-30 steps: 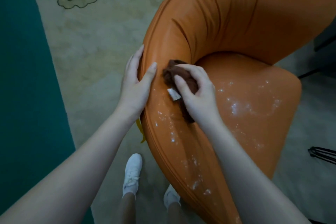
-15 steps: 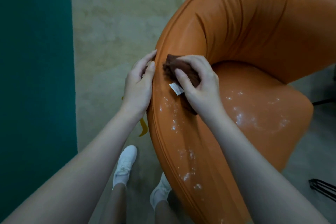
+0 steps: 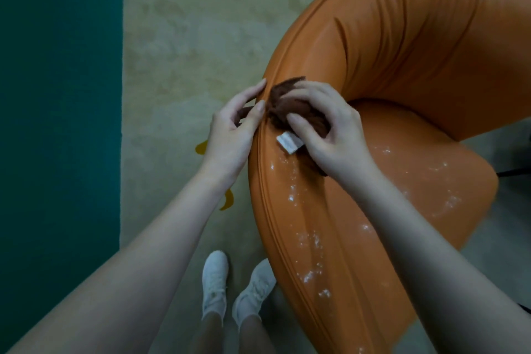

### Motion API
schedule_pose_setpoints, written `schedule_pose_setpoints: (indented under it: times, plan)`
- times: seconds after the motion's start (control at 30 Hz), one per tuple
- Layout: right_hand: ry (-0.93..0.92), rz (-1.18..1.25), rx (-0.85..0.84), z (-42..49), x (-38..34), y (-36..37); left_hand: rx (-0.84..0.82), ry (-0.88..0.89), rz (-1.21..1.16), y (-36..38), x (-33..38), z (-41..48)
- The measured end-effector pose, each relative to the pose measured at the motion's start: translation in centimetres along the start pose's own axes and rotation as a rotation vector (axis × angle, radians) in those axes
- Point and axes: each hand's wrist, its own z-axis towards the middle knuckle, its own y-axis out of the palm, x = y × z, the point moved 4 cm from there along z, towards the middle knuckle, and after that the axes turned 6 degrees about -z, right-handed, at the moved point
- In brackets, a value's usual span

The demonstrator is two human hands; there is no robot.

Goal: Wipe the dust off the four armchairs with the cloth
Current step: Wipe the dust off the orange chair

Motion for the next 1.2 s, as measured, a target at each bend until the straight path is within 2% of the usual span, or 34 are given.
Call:
schedule_pose_setpoints:
  times: [0.13,0.3,0.6,0.77,0.93,1.03,1.2]
  plan:
    - [-0.013,0.021,-0.158,-2.8,-0.6,-0.8,-0.015,-0.022,-0.033,-0.3,-0.3,0.1]
    - [0.032,-0.008,-0.069,-0.5,-0.8,-0.8,-0.047,-0.035,-0.054,-0.5,-0.3,0.3]
    - [0.028,0.039,-0.179,-3.8,-1.7,-0.6,-0.065,-0.039,-0.059,-0.5,-0.2,0.4]
    - [0.026,0.007,-0.106,-1.4,-1.7,-0.7,-0.055,-0.029,-0.058,-0.5,-0.6,0.4]
    - [-0.076,0.008,-0.257,-3.2,-2.0,-0.1,-0.055,-0.039,-0.069,-0.6,-0.6,0.5]
    - [-0.052,0.079,-0.33,-5.2,-1.9,-0.9,-0.038,-0.044,-0.055,-0.4,-0.6,0.4]
    - [0.095,0.084,-0.046,-4.3,-0.2,-1.4,0.044,-0.026,-0.001,0.3,-0.5,-0.3]
